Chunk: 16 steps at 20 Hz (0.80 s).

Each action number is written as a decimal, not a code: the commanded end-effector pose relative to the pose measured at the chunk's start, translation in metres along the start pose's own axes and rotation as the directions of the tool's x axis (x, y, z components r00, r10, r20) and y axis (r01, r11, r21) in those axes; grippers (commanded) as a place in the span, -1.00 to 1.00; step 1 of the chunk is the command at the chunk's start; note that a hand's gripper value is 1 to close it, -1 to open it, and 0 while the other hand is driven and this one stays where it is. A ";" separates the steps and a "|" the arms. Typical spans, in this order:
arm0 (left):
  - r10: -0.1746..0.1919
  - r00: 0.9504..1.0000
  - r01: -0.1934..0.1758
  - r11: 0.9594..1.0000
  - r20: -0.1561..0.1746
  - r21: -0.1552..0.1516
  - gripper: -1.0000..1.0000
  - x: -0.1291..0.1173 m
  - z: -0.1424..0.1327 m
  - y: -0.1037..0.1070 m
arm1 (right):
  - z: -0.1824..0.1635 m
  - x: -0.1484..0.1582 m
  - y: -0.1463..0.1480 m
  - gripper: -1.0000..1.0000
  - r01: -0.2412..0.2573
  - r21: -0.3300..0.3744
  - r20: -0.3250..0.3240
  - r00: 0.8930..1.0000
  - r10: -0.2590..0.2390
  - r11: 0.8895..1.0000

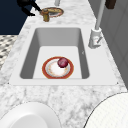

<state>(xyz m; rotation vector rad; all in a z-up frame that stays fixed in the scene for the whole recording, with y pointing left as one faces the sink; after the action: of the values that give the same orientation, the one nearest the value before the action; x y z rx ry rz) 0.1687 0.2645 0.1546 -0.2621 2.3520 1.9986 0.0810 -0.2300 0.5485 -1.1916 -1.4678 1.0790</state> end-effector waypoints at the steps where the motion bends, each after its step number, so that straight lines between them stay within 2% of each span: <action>1: 0.000 1.000 0.000 1.000 0.000 0.000 0.00 0.000 0.000 0.000 | 0.005 0.000 0.019 -1.00 -0.051 0.065 -0.013 0.999 0.052 0.997; 5: 0.000 1.000 0.000 1.000 0.000 0.000 0.00 0.000 0.000 0.000 | 0.007 -0.002 0.034 -1.00 -0.015 0.131 -0.009 1.000 0.016 0.991; 8: 0.000 1.000 0.000 1.000 0.000 0.000 0.00 0.000 0.000 0.000 | 0.011 -0.003 0.042 -1.00 0.013 0.196 -0.015 1.000 -0.011 0.980; 11: 0.000 1.000 0.000 1.000 0.000 0.000 0.00 0.000 0.000 0.000 | 0.010 -0.001 0.042 -1.00 0.023 0.289 -0.021 1.000 -0.018 0.957; 15: 0.000 1.000 0.000 1.000 0.000 0.000 0.00 0.000 0.000 0.000 | 0.012 -0.001 0.052 -1.00 0.032 0.404 -0.025 0.999 -0.024 0.914; 16: 0.000 1.000 0.000 1.000 0.000 0.000 0.00 0.000 0.000 0.000 | 0.013 -0.001 0.057 -1.00 0.034 0.418 -0.023 0.999 -0.027 0.908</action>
<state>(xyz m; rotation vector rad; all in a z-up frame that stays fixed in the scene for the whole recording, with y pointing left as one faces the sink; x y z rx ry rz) 0.1687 0.2645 0.1546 -0.2621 2.3520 1.9986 0.0781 -0.2253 0.4987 -0.9290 -1.2313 1.2524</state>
